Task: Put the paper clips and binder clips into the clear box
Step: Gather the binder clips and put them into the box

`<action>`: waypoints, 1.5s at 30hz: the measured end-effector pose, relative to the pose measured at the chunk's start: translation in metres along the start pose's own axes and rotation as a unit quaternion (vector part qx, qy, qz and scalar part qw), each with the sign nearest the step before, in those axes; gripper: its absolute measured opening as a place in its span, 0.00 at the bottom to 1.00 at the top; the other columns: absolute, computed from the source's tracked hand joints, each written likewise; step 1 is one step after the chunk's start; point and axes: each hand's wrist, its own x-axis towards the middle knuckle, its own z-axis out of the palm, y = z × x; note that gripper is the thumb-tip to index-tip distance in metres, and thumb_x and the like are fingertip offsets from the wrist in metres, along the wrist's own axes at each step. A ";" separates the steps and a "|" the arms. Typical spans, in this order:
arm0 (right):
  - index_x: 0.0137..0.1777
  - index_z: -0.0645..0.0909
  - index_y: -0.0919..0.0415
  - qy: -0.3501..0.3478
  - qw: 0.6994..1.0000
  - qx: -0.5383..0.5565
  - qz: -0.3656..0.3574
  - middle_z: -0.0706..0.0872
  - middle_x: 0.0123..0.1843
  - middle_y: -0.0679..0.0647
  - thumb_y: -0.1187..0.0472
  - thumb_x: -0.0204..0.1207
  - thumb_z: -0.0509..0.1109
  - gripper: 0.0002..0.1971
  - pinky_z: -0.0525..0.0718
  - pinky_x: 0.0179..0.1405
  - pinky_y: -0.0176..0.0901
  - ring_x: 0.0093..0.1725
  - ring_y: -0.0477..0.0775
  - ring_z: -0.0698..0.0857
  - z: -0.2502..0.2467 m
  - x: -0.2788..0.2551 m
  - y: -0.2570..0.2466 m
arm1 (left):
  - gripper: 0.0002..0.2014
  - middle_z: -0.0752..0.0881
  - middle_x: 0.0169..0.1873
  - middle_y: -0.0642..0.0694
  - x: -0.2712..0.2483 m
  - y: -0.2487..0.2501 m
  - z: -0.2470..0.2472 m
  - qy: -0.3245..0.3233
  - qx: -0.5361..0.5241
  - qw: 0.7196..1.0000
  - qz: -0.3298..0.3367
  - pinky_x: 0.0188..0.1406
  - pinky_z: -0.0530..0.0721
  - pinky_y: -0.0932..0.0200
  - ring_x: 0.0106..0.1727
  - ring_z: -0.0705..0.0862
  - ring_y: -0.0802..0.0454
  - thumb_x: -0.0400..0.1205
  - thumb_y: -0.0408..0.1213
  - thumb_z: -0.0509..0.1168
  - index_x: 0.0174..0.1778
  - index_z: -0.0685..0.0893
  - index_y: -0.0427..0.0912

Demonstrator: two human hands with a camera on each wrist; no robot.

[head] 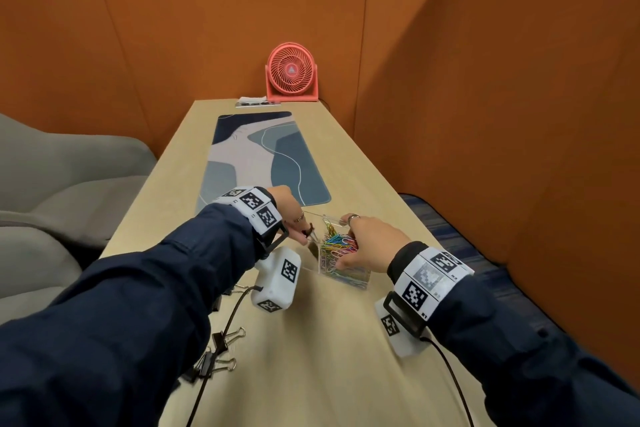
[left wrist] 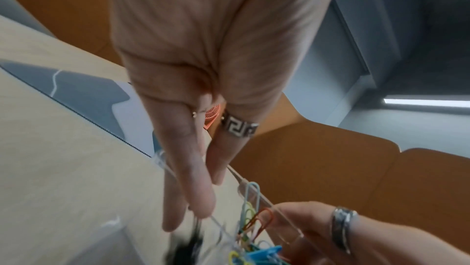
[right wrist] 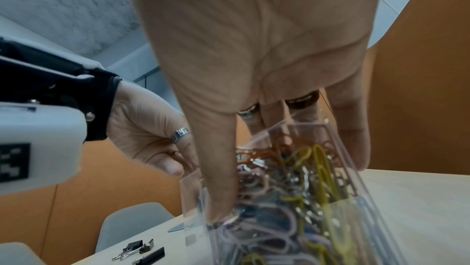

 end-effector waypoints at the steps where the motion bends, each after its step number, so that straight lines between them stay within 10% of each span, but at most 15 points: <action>1: 0.72 0.67 0.56 0.002 1.000 -0.003 0.001 0.84 0.61 0.55 0.46 0.67 0.76 0.36 0.83 0.58 0.53 0.58 0.57 0.83 0.000 0.000 0.000 | 0.07 0.90 0.35 0.36 0.001 0.000 0.001 0.003 -0.002 1.000 0.003 0.58 0.86 0.46 0.50 0.89 0.36 0.81 0.22 0.64 0.36 0.78 0.28; 5: 0.73 0.68 0.55 0.007 1.000 -0.003 0.002 0.84 0.61 0.54 0.44 0.67 0.76 0.37 0.84 0.58 0.53 0.58 0.56 0.83 -0.001 -0.002 0.002 | 0.07 0.86 0.53 0.29 -0.001 -0.002 0.002 0.011 -0.001 1.000 0.009 0.54 0.86 0.41 0.54 0.87 0.32 0.84 0.22 0.58 0.50 0.79 0.21; 14: 0.80 0.57 0.52 -0.004 0.996 -0.086 0.009 0.76 0.71 0.55 0.35 0.68 0.70 0.44 0.77 0.66 0.56 0.68 0.59 0.76 -0.004 -0.004 -0.002 | 0.10 0.87 0.46 0.43 -0.029 -0.037 -0.045 0.018 -0.024 0.994 0.101 0.31 0.88 0.60 0.41 0.90 0.50 0.83 0.28 0.64 0.60 0.78 0.40; 20: 0.77 0.64 0.50 0.176 0.977 -0.095 -0.073 0.72 0.71 0.50 0.36 0.78 0.56 0.31 0.68 0.67 0.53 0.72 0.55 0.68 -0.002 -0.020 -0.050 | 0.07 0.89 0.44 0.43 -0.044 -0.091 -0.086 0.075 0.045 0.993 0.082 0.18 0.74 0.66 0.18 0.80 0.57 0.82 0.33 0.67 0.54 0.79 0.42; 24: 0.69 0.75 0.51 0.086 0.984 -0.015 -0.157 0.77 0.66 0.52 0.48 0.80 0.61 0.19 0.73 0.67 0.49 0.67 0.55 0.75 0.012 -0.008 -0.091 | 0.08 0.90 0.39 0.43 -0.039 -0.137 -0.106 0.108 0.100 0.989 0.031 0.17 0.75 0.65 0.17 0.74 0.54 0.80 0.32 0.68 0.53 0.79 0.42; 33: 0.69 0.74 0.47 -0.133 0.980 -0.041 -0.145 0.74 0.65 0.56 0.54 0.77 0.68 0.21 0.78 0.64 0.52 0.64 0.59 0.77 0.048 0.034 -0.135 | 0.18 0.76 0.53 0.46 -0.023 -0.199 -0.121 0.142 0.264 0.954 -0.030 0.48 0.78 0.60 0.52 0.78 0.50 0.75 0.30 0.71 0.60 0.81 0.47; 40: 0.63 0.79 0.51 -0.140 0.979 -0.037 -0.144 0.74 0.63 0.55 0.54 0.73 0.73 0.18 0.78 0.64 0.52 0.63 0.59 0.76 0.061 0.042 -0.140 | 0.14 0.80 0.55 0.44 -0.015 -0.202 -0.121 0.127 0.299 0.946 -0.011 0.44 0.72 0.64 0.49 0.76 0.52 0.77 0.27 0.66 0.55 0.82 0.47; 45: 0.54 0.82 0.62 -0.113 0.981 -0.011 -0.156 0.75 0.39 0.48 0.66 0.76 0.68 0.08 0.78 0.49 0.41 0.47 0.52 0.78 0.061 0.043 -0.139 | 0.13 0.79 0.51 0.47 -0.017 -0.197 -0.118 0.130 0.317 0.939 -0.038 0.45 0.75 0.63 0.50 0.77 0.51 0.78 0.27 0.62 0.55 0.80 0.46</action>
